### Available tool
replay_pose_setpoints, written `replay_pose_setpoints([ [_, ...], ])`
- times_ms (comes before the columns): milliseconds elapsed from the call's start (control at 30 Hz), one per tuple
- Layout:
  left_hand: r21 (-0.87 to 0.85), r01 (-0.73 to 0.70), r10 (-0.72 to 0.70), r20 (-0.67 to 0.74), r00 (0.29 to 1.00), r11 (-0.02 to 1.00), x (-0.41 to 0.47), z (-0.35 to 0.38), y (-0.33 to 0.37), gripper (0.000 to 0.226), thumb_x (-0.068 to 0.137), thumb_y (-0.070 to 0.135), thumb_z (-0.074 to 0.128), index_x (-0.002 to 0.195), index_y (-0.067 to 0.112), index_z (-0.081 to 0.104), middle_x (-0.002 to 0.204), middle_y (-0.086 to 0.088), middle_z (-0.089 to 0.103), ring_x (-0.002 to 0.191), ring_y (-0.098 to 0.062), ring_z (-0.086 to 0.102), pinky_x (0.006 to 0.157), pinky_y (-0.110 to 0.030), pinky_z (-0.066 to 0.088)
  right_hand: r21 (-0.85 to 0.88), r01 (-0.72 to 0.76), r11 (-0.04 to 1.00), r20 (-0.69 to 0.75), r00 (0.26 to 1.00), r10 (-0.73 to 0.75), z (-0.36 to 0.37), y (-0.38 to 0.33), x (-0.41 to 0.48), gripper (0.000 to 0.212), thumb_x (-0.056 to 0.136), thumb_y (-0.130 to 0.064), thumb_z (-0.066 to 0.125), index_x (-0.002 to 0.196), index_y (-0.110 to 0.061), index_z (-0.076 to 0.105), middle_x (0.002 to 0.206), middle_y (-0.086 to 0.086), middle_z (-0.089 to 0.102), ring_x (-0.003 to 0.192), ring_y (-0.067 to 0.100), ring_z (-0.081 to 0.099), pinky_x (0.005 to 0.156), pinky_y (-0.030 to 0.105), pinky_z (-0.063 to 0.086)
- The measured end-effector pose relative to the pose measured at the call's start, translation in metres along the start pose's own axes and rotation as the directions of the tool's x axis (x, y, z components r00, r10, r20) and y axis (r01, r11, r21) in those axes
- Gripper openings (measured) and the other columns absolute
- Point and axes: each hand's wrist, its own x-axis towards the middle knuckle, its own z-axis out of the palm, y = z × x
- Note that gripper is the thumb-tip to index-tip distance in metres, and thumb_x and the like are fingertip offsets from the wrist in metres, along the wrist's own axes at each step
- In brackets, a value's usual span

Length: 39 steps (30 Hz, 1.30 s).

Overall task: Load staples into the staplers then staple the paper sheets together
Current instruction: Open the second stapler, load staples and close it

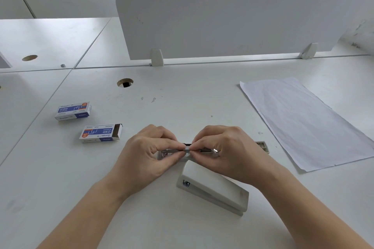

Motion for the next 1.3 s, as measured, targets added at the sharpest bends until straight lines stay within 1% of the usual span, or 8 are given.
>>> replay_pose_setpoints([
  [233, 0.193, -0.213, 0.228, -0.061, 0.972, 0.958, 0.003, -0.002, 0.008, 0.008, 0.084, 0.023, 0.072, 0.088, 0.021, 0.079, 0.082, 0.010, 0.069, 0.076, -0.013, 0.056, 0.065, -0.032, 0.047, -0.007, 0.007, 1.000, -0.034, 0.999, -0.008, -0.002, 0.001, -0.001, 0.011, 0.086, -0.026, 0.076, 0.095, -0.023, 0.080, 0.088, -0.011, 0.073, 0.070, 0.003, 0.066, 0.064, 0.020, 0.053],
  [333, 0.208, -0.245, 0.263, -0.065, 0.963, 0.947, 0.003, -0.003, 0.009, 0.008, 0.084, 0.017, 0.074, 0.090, 0.017, 0.079, 0.082, 0.009, 0.071, 0.075, -0.014, 0.056, 0.065, -0.032, 0.048, 0.016, 0.007, 1.000, -0.036, 0.999, -0.007, -0.004, 0.001, 0.000, 0.010, 0.088, -0.027, 0.073, 0.095, -0.022, 0.080, 0.087, -0.011, 0.074, 0.067, 0.001, 0.065, 0.063, 0.015, 0.051],
  [467, 0.237, -0.285, 0.306, -0.057, 0.950, 0.929, 0.003, -0.004, 0.009, 0.008, 0.085, 0.015, 0.072, 0.091, 0.013, 0.078, 0.084, 0.007, 0.072, 0.075, -0.017, 0.058, 0.064, -0.035, 0.048, 0.047, -0.035, 0.998, 0.004, 0.999, 0.035, -0.005, 0.004, 0.000, 0.012, 0.091, -0.029, 0.069, 0.098, -0.023, 0.078, 0.092, -0.012, 0.075, 0.072, 0.005, 0.066, 0.065, 0.023, 0.053],
  [600, 0.240, -0.291, 0.317, -0.078, 0.945, 0.926, 0.002, -0.004, 0.009, 0.007, 0.085, 0.012, 0.071, 0.089, 0.011, 0.078, 0.083, 0.005, 0.071, 0.076, -0.018, 0.059, 0.065, -0.034, 0.048, 0.144, -0.100, 0.984, 0.030, 0.995, 0.097, -0.007, 0.006, 0.001, 0.009, 0.091, -0.025, 0.071, 0.098, -0.022, 0.077, 0.090, -0.012, 0.074, 0.077, 0.005, 0.066, 0.066, 0.017, 0.050],
  [767, 0.105, -0.172, 0.184, -0.115, 0.976, 0.979, 0.002, -0.002, 0.007, 0.007, 0.079, 0.009, 0.077, 0.083, 0.013, 0.077, 0.082, 0.007, 0.069, 0.081, -0.013, 0.060, 0.069, -0.027, 0.049, 0.151, -0.128, 0.980, 0.043, 0.991, 0.123, -0.010, 0.006, 0.000, 0.013, 0.091, -0.025, 0.072, 0.103, -0.023, 0.077, 0.096, -0.012, 0.071, 0.091, 0.003, 0.067, 0.073, 0.013, 0.051],
  [900, 0.044, -0.002, 0.003, -0.039, 0.999, 0.999, 0.001, -0.004, 0.000, 0.020, 0.073, 0.022, 0.080, 0.091, 0.021, 0.073, 0.094, 0.014, 0.068, 0.094, -0.009, 0.062, 0.080, -0.021, 0.049, 0.141, -0.135, 0.981, 0.052, 0.990, 0.129, -0.014, 0.008, 0.000, 0.013, 0.090, -0.025, 0.073, 0.102, -0.025, 0.078, 0.098, -0.012, 0.069, 0.089, 0.007, 0.068, 0.075, 0.023, 0.056],
  [1067, -0.069, 0.179, -0.177, 0.029, 0.984, 0.981, 0.000, -0.004, -0.001, 0.019, 0.070, 0.025, 0.074, 0.088, 0.031, 0.073, 0.086, 0.016, 0.068, 0.078, -0.002, 0.060, 0.058, -0.001, 0.036, 0.065, -0.116, 0.991, 0.101, 0.989, 0.109, -0.014, 0.009, 0.000, 0.013, 0.091, -0.025, 0.071, 0.102, -0.026, 0.079, 0.099, -0.015, 0.068, 0.081, 0.005, 0.066, 0.073, 0.011, 0.048],
  [1300, -0.048, 0.194, -0.191, 0.059, 0.980, 0.980, 0.001, -0.006, 0.002, 0.024, 0.074, 0.013, 0.081, 0.088, 0.031, 0.074, 0.087, 0.018, 0.068, 0.075, -0.009, 0.061, 0.059, -0.002, 0.035, 0.054, -0.092, 0.994, 0.109, 0.990, 0.086, -0.016, 0.006, 0.000, 0.014, 0.093, -0.025, 0.069, 0.103, -0.024, 0.079, 0.099, -0.016, 0.069, 0.083, 0.004, 0.065, 0.073, 0.012, 0.048],
])
